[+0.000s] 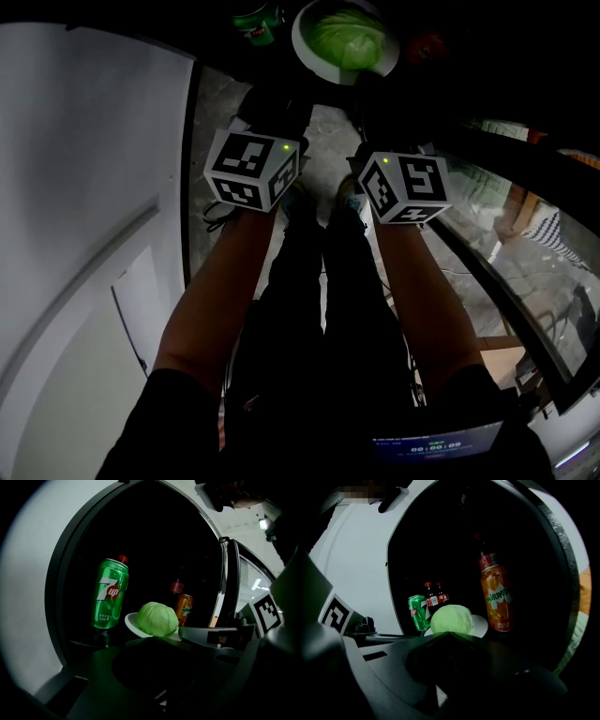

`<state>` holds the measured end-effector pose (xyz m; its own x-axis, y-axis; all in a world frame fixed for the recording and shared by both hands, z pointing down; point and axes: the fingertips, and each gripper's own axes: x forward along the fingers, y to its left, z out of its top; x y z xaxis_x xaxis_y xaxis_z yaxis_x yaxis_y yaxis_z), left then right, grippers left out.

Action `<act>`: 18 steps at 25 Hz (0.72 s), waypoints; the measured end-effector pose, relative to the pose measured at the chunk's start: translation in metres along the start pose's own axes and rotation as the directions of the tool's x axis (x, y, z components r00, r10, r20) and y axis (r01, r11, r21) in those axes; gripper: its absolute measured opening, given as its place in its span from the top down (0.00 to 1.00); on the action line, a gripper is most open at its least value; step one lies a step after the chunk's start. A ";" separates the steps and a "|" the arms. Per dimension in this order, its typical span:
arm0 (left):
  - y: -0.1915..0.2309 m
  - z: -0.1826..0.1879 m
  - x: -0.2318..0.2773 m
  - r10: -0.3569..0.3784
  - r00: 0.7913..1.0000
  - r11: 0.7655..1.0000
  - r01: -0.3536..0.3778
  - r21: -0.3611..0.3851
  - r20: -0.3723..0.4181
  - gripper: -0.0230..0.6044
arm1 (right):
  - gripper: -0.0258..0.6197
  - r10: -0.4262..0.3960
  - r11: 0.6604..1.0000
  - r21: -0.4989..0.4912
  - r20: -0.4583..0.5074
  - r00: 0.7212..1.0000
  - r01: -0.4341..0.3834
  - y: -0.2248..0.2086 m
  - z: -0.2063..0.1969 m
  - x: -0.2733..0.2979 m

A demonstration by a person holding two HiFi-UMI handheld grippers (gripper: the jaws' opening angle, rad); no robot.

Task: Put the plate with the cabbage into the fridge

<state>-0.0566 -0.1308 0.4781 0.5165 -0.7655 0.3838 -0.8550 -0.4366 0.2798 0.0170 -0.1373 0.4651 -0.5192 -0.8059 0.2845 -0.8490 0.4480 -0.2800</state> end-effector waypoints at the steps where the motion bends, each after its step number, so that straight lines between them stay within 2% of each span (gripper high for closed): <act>1: 0.000 0.000 0.000 0.000 1.000 1.000 0.000 0.000 -0.002 0.96 | 0.95 -0.004 1.000 0.000 -0.002 1.000 0.004 0.000 -0.001 -0.002; 18: 0.010 0.009 0.009 0.025 0.999 1.000 -0.026 -0.005 -0.025 0.96 | 0.95 -0.002 1.000 -0.023 -0.015 1.000 0.001 -0.001 -0.004 0.000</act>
<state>-0.0607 -0.1460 0.4766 0.4956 -0.7645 0.4123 -0.8677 -0.4146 0.2743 0.0178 -0.1363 0.4690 -0.5193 -0.8008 0.2986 -0.8517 0.4558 -0.2588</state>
